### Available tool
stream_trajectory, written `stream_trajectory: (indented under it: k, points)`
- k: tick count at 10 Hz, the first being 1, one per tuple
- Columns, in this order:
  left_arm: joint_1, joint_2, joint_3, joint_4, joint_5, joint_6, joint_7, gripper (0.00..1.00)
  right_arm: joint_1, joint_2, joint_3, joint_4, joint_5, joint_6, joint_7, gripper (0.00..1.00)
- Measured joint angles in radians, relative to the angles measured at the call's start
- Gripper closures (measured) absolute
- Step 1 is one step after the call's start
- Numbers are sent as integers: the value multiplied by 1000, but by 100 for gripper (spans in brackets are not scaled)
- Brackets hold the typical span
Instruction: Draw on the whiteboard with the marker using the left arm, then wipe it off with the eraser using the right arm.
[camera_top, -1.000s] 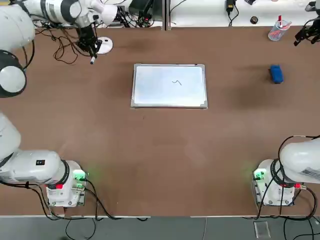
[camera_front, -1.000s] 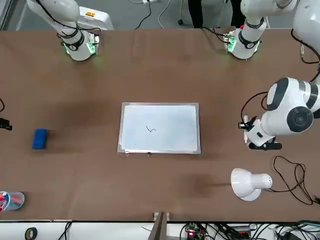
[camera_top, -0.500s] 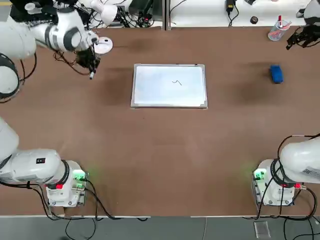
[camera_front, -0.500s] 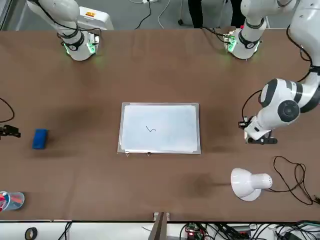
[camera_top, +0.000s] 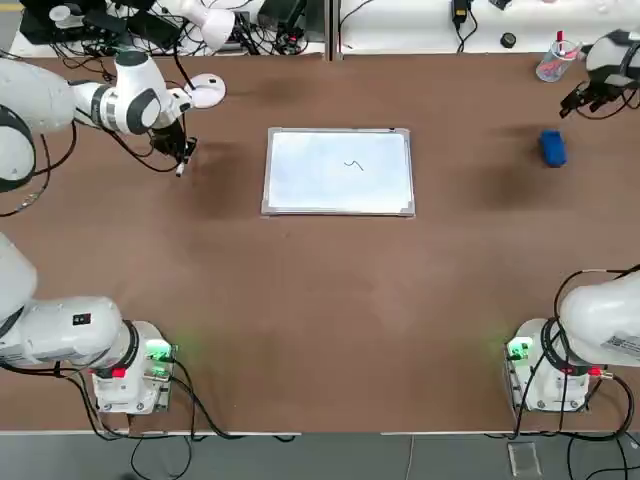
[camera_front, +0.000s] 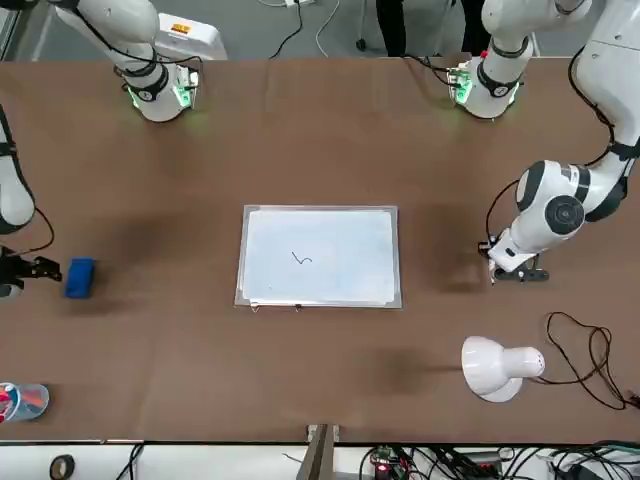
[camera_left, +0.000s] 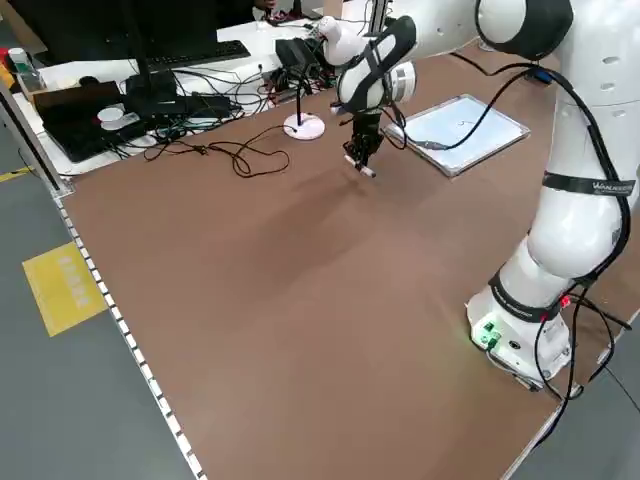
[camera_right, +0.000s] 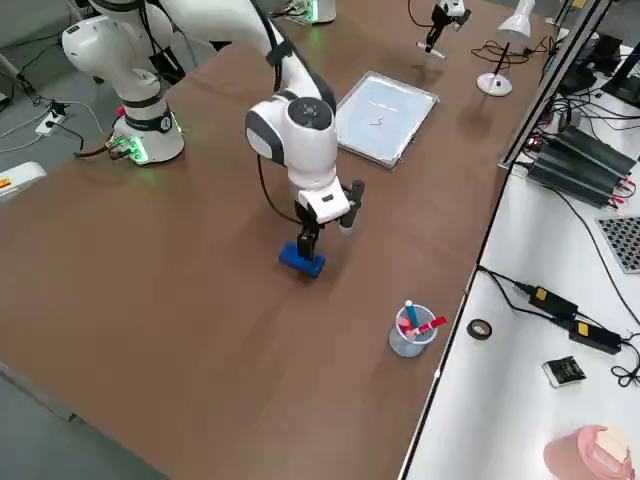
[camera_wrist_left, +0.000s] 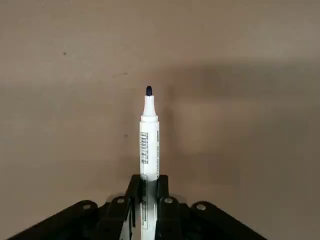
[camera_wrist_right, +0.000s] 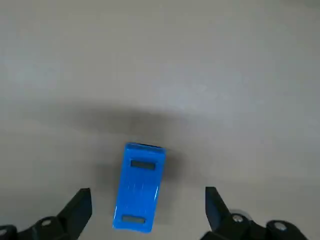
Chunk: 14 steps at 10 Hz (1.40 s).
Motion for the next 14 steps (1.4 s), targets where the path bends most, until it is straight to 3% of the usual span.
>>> stream_trajectory:
  k: [6,9,10,12,14]
  points:
    - [3,48,10,1,46,45,0,81,0,29,0,-69,0,153,-2,0]
    - [6,66,13,5,46,53,0,74,0,43,0,-121,0,228,-2,0]
    - [6,69,13,6,46,53,-1,67,0,43,0,-133,0,238,-2,0]
    - [6,70,13,10,46,53,-2,63,0,43,0,-146,0,245,-2,0]
    - [6,70,13,17,46,53,-2,46,1,43,1,-156,0,266,-2,0]
